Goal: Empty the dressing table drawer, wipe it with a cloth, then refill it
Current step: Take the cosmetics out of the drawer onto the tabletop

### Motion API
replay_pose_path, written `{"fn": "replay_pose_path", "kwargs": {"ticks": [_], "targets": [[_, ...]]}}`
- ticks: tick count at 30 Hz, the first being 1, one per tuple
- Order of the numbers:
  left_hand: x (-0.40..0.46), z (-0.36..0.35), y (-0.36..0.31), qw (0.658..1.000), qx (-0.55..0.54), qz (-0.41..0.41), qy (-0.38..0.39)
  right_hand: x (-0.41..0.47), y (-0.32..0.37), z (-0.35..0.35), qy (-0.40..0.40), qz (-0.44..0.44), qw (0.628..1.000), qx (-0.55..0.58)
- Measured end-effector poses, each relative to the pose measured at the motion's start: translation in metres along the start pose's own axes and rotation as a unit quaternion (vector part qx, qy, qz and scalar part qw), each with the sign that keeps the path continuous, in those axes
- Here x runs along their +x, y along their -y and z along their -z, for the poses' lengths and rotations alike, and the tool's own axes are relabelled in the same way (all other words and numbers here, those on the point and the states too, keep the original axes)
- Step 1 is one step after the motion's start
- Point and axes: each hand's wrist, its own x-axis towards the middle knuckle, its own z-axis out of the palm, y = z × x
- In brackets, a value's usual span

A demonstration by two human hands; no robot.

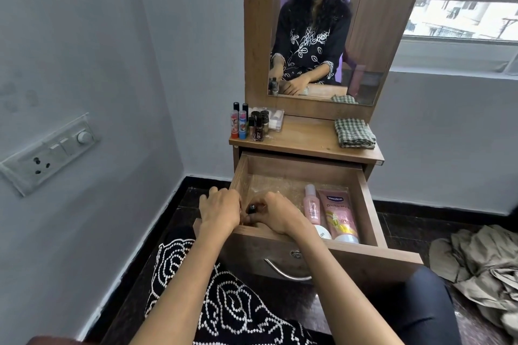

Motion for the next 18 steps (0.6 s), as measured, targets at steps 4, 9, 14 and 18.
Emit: {"fn": "replay_pose_path", "kwargs": {"ticks": [4,9,14,18], "targets": [[0.0,0.002,-0.002,0.999,-0.014,0.001,-0.047,0.001,-0.005,0.0,-0.052,-0.005,0.997,0.065],[0.009,0.015,-0.007,0.995,-0.044,-0.018,-0.082,0.007,-0.01,0.002,-0.127,0.011,0.982,0.136],[0.026,0.033,-0.022,0.979,-0.117,-0.064,-0.156,0.017,-0.01,0.031,-0.224,0.0,0.95,0.22],[0.045,0.057,-0.039,0.955,-0.169,-0.102,-0.221,0.032,-0.01,0.067,-0.287,0.005,0.923,0.255]]}}
